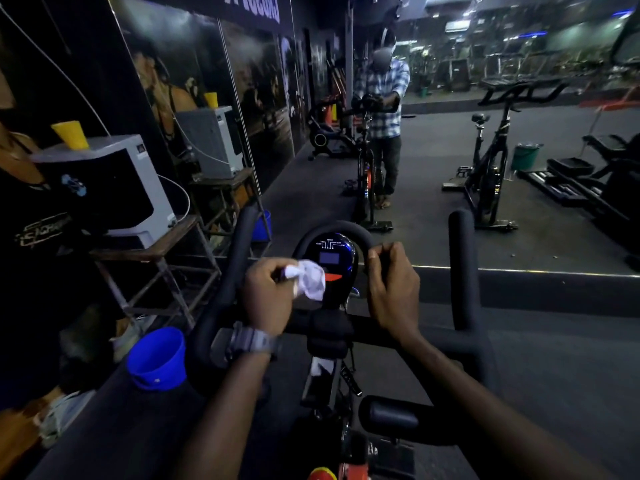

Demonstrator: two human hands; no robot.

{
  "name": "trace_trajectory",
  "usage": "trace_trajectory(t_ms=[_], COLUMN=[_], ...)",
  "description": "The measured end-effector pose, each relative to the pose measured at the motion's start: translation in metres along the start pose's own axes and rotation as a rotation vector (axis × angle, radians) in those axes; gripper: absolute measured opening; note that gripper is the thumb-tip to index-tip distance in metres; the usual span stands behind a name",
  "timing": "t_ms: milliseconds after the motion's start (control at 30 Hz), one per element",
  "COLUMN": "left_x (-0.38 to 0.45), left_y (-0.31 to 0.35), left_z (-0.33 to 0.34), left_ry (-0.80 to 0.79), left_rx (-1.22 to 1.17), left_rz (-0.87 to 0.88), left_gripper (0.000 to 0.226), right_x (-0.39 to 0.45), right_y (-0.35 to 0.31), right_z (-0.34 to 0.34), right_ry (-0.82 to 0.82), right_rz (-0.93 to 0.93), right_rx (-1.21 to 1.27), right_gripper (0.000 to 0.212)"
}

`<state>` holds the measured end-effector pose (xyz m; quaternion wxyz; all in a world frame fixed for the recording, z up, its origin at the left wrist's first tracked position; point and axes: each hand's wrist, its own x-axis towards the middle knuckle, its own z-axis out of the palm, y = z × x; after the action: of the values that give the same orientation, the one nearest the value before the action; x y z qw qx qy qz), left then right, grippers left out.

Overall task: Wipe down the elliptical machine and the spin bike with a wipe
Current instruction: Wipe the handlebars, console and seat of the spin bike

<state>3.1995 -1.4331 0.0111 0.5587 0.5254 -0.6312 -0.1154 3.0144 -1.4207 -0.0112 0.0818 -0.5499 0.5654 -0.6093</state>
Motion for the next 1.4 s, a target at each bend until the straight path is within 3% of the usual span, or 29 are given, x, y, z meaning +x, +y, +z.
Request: trace_trajectory(t_ms=[133, 300, 333, 400, 533, 667, 767, 900, 1100, 1233, 1300, 1400], left_x=[0.04, 0.016, 0.018, 0.035, 0.058, 0.04, 0.053, 0.078, 0.135, 0.161, 0.156, 0.128], left_y=[0.036, 0.061, 0.056, 0.046, 0.043, 0.024, 0.009, -0.038, -0.084, -0.09, -0.103, -0.12], left_z=[0.027, 0.057, 0.052, 0.043, 0.031, 0.022, 0.004, -0.014, -0.034, -0.018, -0.013, -0.018], left_ry=[0.011, -0.312, -0.344, -0.31, -0.318, -0.33, -0.253, -0.299, -0.255, -0.196, -0.178, -0.137], left_rx=[-0.015, 0.098, 0.106, 0.057, -0.027, 0.006, 0.063, 0.387, 0.596, 0.536, 0.501, 0.473], left_rz=[0.05, 0.722, 0.775, 0.712, 0.395, 0.467, 0.485, 0.56, 0.383, 0.231, 0.251, 0.306], left_gripper=[0.018, 0.02, 0.02, 0.021, 0.014, 0.027, 0.021, 0.015, 0.026, 0.023, 0.028, 0.037], right_x=[0.001, 0.002, 0.002, 0.003, 0.001, 0.002, 0.0, -0.001, 0.0, 0.0, -0.006, -0.022], right_y=[-0.003, 0.001, 0.0, -0.002, -0.002, -0.001, -0.001, -0.001, -0.001, -0.002, -0.004, -0.019], right_z=[0.001, -0.007, -0.008, -0.007, -0.002, -0.004, -0.001, -0.001, 0.001, -0.001, -0.003, 0.006], right_ry=[-0.004, -0.032, -0.015, 0.02, -0.004, -0.009, -0.035, -0.062, -0.068, -0.076, -0.087, -0.225], right_rz=[0.006, 0.065, 0.074, 0.08, 0.044, 0.021, -0.008, -0.028, -0.025, -0.054, -0.238, -0.785], right_rx=[-0.015, 0.019, 0.038, 0.061, 0.023, 0.006, -0.017, -0.034, -0.035, -0.059, -0.156, -0.393], right_gripper=[0.015, 0.009, 0.009, 0.012, 0.011, 0.009, 0.004, 0.005, 0.006, 0.009, 0.002, 0.009])
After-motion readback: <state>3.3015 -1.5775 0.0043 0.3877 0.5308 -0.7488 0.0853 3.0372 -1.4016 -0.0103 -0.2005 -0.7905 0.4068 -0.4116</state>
